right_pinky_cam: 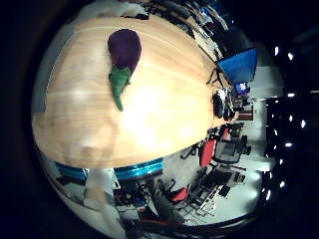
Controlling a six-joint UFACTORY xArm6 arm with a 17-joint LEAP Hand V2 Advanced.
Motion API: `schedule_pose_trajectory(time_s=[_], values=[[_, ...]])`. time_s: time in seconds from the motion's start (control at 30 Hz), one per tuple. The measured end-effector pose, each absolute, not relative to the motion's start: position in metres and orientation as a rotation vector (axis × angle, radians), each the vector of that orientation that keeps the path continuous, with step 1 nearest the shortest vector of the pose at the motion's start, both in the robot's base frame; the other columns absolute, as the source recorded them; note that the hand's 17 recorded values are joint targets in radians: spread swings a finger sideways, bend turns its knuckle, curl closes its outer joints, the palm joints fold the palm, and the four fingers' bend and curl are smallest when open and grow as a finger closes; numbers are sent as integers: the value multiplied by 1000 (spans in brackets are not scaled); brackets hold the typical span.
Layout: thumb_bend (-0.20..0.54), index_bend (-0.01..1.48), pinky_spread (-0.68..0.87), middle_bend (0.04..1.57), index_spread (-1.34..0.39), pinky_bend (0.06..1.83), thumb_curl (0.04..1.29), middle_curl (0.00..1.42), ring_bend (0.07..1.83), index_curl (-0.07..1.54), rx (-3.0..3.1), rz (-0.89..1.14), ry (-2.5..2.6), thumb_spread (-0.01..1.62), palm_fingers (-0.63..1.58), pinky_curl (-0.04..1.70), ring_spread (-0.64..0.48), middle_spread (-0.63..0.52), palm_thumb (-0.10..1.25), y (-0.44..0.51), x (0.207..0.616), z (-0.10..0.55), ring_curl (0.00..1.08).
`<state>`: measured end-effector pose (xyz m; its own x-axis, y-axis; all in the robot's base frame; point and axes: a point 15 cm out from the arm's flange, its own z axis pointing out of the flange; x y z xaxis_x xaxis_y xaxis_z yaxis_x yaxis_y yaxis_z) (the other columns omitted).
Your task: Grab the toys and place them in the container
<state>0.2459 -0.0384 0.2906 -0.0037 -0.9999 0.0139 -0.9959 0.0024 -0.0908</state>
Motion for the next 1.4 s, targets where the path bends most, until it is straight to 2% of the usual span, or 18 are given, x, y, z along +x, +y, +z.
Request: schedule_pose_trajectory(time_s=[0.67,1.03,1.4], values=[[-31,171,455,187,-485,543,287,322,352,308,-2179,-92,2193,927,262,211,-11,-147,105,-39,247,283,222],[-31,167,462,186,-486,562,288,316,371,303,-2147,-91,2228,917,262,218,-23,-149,113,-58,292,296,229],[-22,136,455,182,-472,680,301,314,415,270,-2128,46,2326,921,222,246,-24,-143,206,-88,339,276,243]])
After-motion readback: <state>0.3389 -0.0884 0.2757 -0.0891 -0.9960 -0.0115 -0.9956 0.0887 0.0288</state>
